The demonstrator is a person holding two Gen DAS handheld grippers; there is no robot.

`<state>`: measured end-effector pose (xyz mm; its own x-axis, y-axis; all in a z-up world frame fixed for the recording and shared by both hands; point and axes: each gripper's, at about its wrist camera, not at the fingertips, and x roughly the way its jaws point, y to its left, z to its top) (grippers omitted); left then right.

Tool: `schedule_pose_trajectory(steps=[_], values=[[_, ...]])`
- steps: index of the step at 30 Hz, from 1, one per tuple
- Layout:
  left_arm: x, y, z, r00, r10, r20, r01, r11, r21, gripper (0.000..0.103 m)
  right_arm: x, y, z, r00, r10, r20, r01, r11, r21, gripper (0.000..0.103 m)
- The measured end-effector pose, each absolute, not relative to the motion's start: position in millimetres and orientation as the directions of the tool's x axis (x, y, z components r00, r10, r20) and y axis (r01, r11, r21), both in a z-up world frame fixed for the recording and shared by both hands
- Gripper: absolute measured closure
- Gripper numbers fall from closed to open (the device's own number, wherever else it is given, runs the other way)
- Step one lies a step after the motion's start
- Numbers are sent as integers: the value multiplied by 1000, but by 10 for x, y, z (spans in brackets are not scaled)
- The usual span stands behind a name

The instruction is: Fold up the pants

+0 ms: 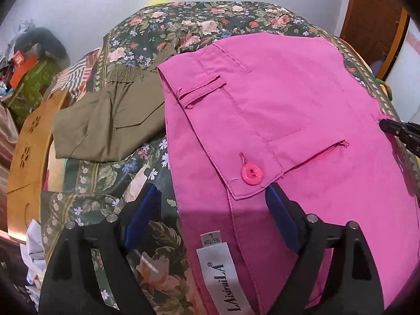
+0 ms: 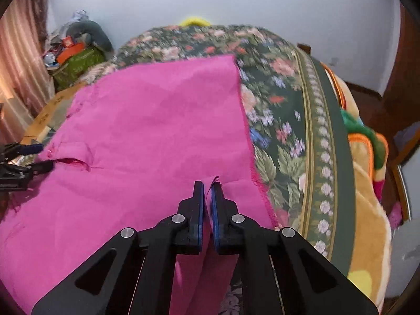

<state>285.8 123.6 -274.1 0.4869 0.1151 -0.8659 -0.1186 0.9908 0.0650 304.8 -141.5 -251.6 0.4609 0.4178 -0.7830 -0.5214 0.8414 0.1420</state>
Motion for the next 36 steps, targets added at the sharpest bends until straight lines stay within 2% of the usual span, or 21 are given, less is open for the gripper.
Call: schedule_pose_trajectory(steps=[6, 9, 11, 13, 14, 15, 16, 22, 28, 32, 36], values=[[2809, 1258, -2732, 483, 116, -868, -106, 992, 74, 17, 3045, -1426, -2494, 487, 318, -813, -478, 877, 56, 99], [2767, 1307, -2627, 471, 105, -876, -120, 991, 55, 23, 3063, -1518, -2502, 474, 232, -849, -452, 892, -8, 96], [2747, 1336, -2469, 501, 74, -862, -108, 994, 23, 23, 3056, -1623, -2442, 463, 234, -855, -447, 895, 3, 94], [2765, 1357, -2338, 532, 86, -842, -111, 993, 31, 23, 3052, -1699, -2344, 467, 246, -850, -435, 900, 21, 79], [2791, 1371, -2280, 545, 92, -834, -113, 993, 36, 23, 3060, -1746, -2257, 479, 259, -839, -421, 906, 40, 60], [2833, 1393, -2222, 556, 95, -826, -113, 993, 38, 23, 3068, -1772, -2182, 496, 274, -824, -413, 909, 54, 47], [2885, 1419, -2172, 565, 98, -819, -115, 993, 39, 23, 3086, -1785, -2093, 519, 296, -802, -411, 909, 70, 45], [3264, 1635, -2110, 587, 116, -801, -142, 989, 39, 23, 3352, -1530, -1798, 560, 360, -746, -486, 872, 57, 44], [3661, 1903, -2242, 584, 82, -808, -164, 986, -19, 24, 3844, -1200, -1939, 522, 405, -751, -518, 850, 98, 44], [3892, 2006, -2380, 569, 51, -821, -157, 986, -48, 37, 4146, -1024, -2116, 515, 372, -772, -526, 849, 58, 44], [4052, 2079, -2563, 532, 10, -847, -145, 986, -79, 48, 4445, -933, -2225, 502, 397, -768, -521, 848, 98, 44]])
